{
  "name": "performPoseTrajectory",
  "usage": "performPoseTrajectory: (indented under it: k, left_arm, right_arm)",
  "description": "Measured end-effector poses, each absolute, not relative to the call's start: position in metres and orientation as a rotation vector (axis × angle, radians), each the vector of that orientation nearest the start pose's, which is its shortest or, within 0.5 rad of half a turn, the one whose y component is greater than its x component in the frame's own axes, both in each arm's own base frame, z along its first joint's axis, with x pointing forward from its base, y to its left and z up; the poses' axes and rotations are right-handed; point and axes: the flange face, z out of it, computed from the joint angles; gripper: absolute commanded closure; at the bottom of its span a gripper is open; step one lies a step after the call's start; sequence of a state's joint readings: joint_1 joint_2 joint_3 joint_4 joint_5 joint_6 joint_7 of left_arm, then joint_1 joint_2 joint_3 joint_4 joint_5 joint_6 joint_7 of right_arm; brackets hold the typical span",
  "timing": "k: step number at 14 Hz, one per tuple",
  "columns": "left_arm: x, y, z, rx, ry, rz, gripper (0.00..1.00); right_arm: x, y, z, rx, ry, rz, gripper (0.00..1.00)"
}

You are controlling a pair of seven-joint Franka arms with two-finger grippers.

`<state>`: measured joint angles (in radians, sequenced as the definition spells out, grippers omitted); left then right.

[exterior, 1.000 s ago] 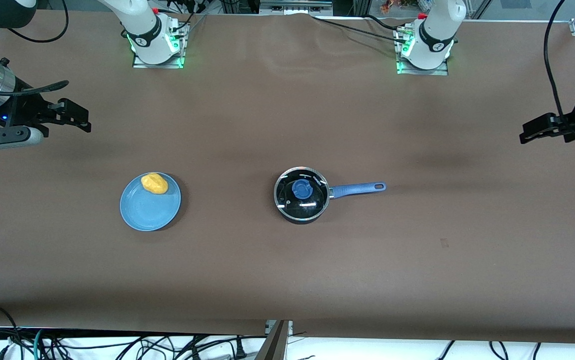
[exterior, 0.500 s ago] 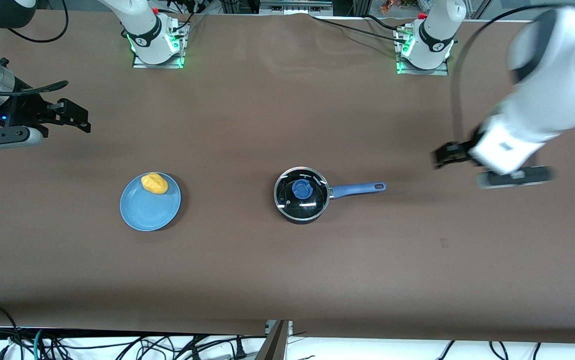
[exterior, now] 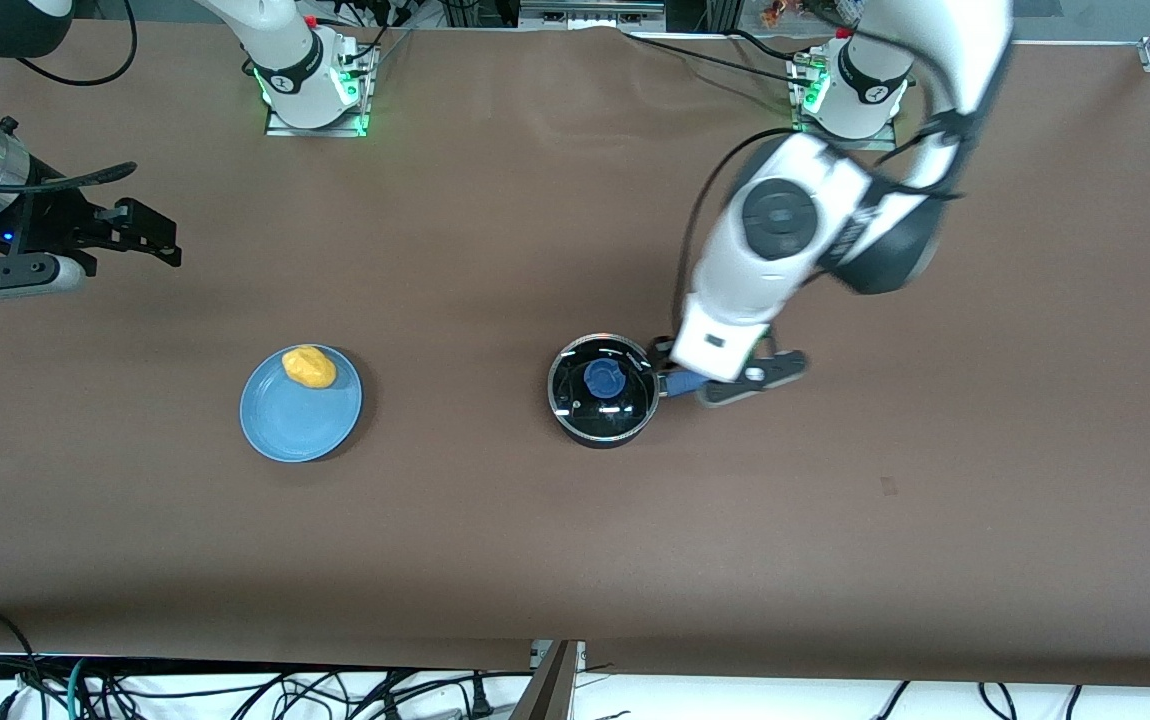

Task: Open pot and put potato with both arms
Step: 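Reach the left gripper down to the blue knob of the glass lid, then close the left gripper on the blue lid knob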

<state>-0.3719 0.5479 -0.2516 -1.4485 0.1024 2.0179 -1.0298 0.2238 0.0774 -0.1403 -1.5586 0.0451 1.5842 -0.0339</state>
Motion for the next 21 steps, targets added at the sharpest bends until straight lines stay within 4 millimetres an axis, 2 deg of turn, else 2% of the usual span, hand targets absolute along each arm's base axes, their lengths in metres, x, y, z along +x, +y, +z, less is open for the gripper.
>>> performPoseTrajectory:
  k: [3, 5, 9, 13, 15, 18, 21]
  left_arm:
    - [0.592, -0.432, 0.351, -3.115, -0.657, -0.015, 0.0]
    - [0.589, -0.449, 0.331, -3.094, -0.652, -0.039, 0.0]
    - [0.584, -0.47, 0.299, -3.106, -0.667, -0.051, 0.0]
    - [0.581, -0.475, 0.29, -3.081, -0.648, -0.093, 0.0]
    - [0.58, -0.476, 0.289, -3.075, -0.65, -0.104, 0.09]
    - [0.58, -0.476, 0.29, -3.077, -0.652, -0.107, 0.34]
    - [0.581, -0.476, 0.291, -3.077, -0.655, -0.109, 0.44]
  right_arm:
    - [0.575, 0.056, 0.588, -3.102, -0.18, 0.08, 0.0]
    - [0.575, 0.056, 0.588, -3.102, -0.18, 0.08, 0.0]
    - [0.575, 0.057, 0.588, -3.102, -0.183, 0.08, 0.0]
    - [0.575, 0.06, 0.588, -3.101, -0.191, 0.08, 0.0]
    - [0.575, 0.06, 0.588, -3.101, -0.191, 0.08, 0.0]
    - [0.575, 0.06, 0.588, -3.101, -0.191, 0.08, 0.0]
    - [0.575, 0.06, 0.588, -3.101, -0.191, 0.08, 0.0]
